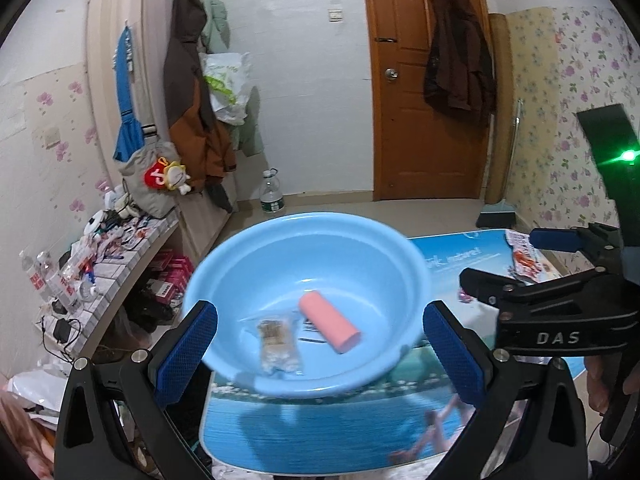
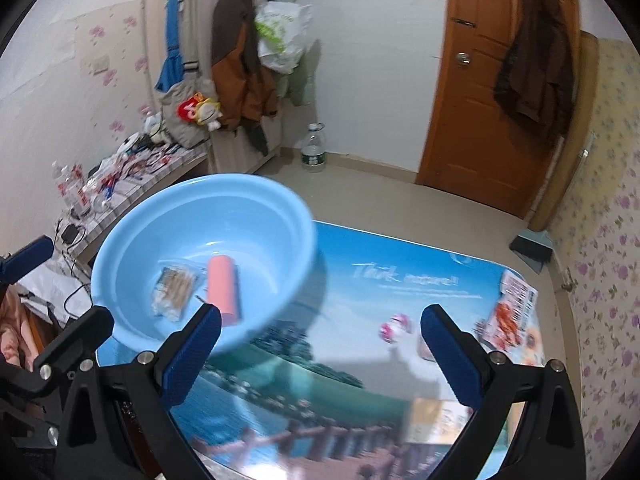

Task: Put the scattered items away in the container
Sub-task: 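Move both grippers back over the table toward the Face tissue box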

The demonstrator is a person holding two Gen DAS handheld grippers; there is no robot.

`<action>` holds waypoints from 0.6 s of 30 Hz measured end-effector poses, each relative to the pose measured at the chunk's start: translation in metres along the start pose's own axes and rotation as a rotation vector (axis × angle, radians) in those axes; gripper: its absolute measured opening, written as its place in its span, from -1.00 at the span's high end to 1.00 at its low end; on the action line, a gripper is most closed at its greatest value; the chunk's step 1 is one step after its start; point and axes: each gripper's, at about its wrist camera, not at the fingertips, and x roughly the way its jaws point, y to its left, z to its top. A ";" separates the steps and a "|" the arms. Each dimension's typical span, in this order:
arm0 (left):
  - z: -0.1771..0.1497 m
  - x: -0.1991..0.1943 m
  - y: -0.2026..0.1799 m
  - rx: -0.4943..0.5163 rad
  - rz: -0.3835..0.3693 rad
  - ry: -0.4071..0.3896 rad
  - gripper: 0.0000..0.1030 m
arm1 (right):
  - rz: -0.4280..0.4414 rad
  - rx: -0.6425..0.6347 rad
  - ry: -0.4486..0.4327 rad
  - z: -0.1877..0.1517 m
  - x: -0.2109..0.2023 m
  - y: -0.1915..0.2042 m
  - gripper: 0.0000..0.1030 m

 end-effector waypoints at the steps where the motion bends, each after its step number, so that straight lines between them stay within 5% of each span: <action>1: 0.001 0.000 -0.006 0.004 -0.003 0.002 -1.00 | -0.002 0.007 -0.004 -0.001 -0.002 -0.005 -0.96; 18: 0.020 0.004 -0.123 0.118 -0.100 0.025 -1.00 | -0.114 0.224 -0.025 -0.063 -0.048 -0.138 -0.96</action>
